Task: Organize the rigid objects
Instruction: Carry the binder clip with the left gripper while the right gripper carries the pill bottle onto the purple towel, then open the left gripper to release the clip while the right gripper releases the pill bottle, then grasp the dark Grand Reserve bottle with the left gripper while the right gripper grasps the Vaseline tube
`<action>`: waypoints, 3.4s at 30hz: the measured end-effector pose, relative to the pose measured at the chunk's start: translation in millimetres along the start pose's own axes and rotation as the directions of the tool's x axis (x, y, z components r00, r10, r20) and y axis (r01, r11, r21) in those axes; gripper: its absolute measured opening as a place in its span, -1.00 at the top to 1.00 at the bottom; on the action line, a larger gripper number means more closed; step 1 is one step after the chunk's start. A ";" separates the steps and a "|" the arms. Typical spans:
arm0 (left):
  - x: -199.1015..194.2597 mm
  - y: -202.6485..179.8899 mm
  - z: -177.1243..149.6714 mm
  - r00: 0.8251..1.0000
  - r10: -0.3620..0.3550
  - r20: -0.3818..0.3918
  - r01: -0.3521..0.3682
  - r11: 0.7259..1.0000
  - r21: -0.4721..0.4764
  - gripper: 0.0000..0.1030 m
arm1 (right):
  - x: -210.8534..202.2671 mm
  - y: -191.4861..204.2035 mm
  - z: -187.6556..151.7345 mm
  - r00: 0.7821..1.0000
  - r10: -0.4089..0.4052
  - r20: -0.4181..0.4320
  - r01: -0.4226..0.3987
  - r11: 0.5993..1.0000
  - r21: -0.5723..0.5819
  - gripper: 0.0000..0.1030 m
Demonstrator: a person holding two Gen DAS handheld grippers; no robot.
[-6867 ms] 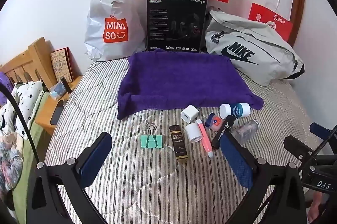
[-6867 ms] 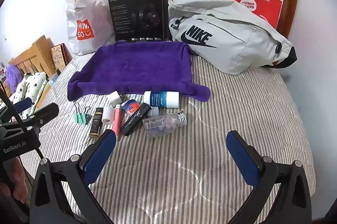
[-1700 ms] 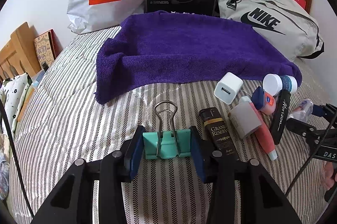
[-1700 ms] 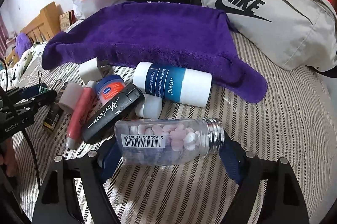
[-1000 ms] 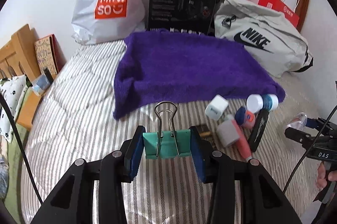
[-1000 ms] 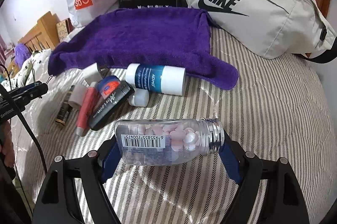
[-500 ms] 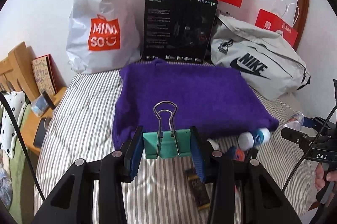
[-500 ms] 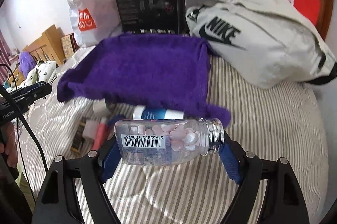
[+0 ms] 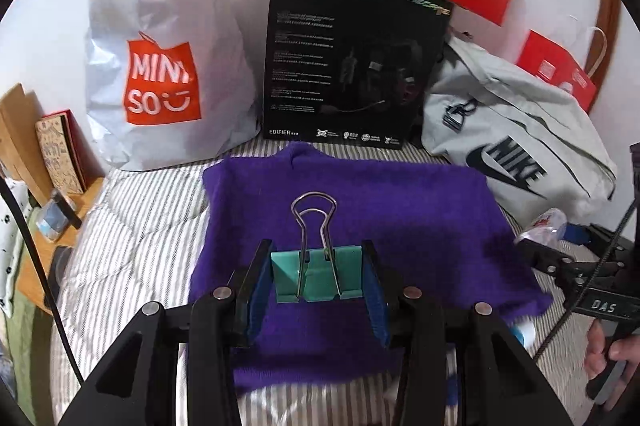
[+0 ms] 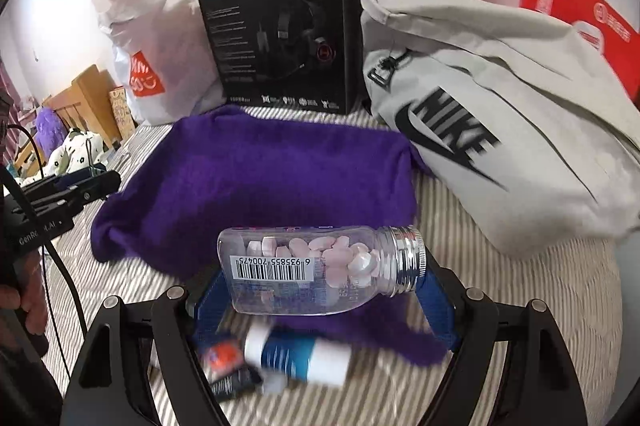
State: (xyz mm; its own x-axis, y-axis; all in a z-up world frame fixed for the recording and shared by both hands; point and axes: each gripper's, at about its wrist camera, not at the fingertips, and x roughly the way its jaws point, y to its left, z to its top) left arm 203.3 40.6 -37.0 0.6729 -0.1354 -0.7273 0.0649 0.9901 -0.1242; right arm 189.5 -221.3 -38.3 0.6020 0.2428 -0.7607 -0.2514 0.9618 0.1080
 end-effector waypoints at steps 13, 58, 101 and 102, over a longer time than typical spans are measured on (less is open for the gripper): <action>87.7 5.8 43.5 0.997 -0.018 -0.076 0.014 0.999 -0.052 0.22 | 107.3 -7.0 55.7 0.995 0.026 -0.101 -0.021 0.998 0.055 -0.58; 10.0 9.7 -25.6 0.989 0.064 -0.133 -0.071 0.996 -0.046 -0.39 | 33.0 -2.8 -4.4 0.989 -0.019 -0.150 0.028 0.998 0.054 -0.64; -29.3 -37.8 -168.8 0.991 0.123 -0.055 -0.120 0.991 0.055 0.20 | -31.4 -2.7 -107.3 0.997 0.030 -0.065 -0.017 0.982 0.190 -0.64; -29.2 -37.3 -168.6 0.991 0.121 -0.055 -0.118 0.992 0.054 0.20 | -24.0 1.0 -102.3 0.997 0.027 -0.069 -0.014 0.982 0.187 -0.64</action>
State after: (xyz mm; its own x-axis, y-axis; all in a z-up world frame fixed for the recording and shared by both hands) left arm 56.9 1.5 -125.0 0.6344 -0.0161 -0.7728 0.0244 0.9997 -0.0008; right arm 97.2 -239.1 -85.4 0.5408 0.2596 -0.8001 -0.1135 0.9650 0.2363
